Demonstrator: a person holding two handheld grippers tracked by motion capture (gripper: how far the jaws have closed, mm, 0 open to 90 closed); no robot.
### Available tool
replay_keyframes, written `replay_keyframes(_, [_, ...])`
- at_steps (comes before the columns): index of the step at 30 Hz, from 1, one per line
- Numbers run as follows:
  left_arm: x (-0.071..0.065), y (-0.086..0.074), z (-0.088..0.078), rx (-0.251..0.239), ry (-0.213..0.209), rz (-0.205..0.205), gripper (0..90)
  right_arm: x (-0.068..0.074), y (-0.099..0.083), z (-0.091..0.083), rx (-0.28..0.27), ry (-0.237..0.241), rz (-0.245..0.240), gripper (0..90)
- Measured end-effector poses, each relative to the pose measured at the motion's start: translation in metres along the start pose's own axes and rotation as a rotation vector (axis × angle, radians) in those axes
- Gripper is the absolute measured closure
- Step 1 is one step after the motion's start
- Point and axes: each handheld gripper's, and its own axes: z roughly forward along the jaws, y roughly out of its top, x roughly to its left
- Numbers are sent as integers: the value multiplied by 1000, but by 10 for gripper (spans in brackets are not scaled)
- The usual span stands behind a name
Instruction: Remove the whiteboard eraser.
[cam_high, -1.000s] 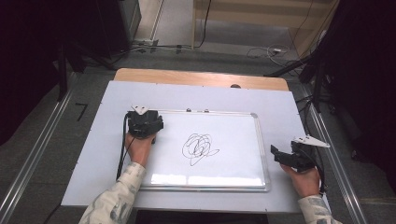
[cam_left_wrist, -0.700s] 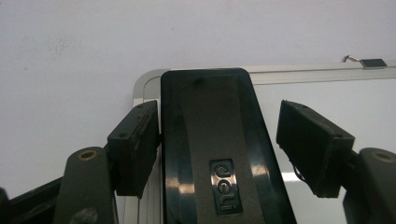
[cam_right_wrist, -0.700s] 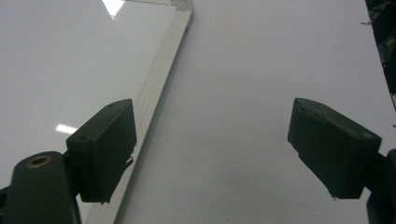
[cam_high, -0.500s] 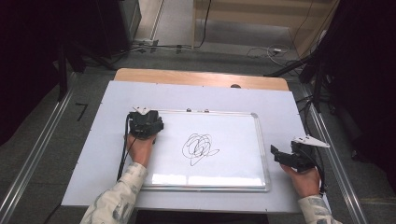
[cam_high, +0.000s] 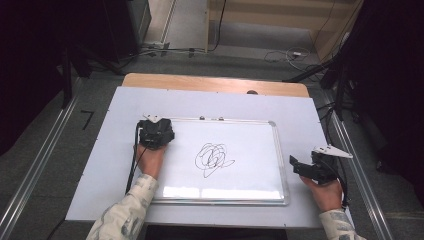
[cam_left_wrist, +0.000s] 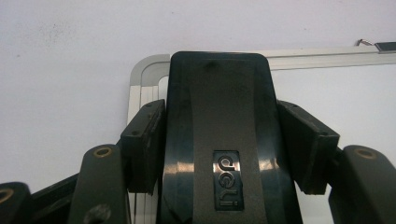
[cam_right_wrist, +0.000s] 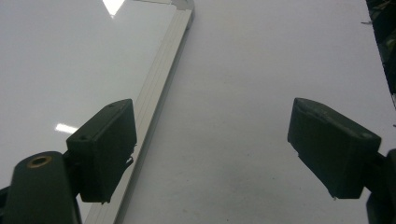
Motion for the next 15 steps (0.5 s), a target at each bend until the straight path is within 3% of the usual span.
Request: replay_keyframes(15, [1,0,0,6,-5,-6,370,0,0,0,1,0,0,140])
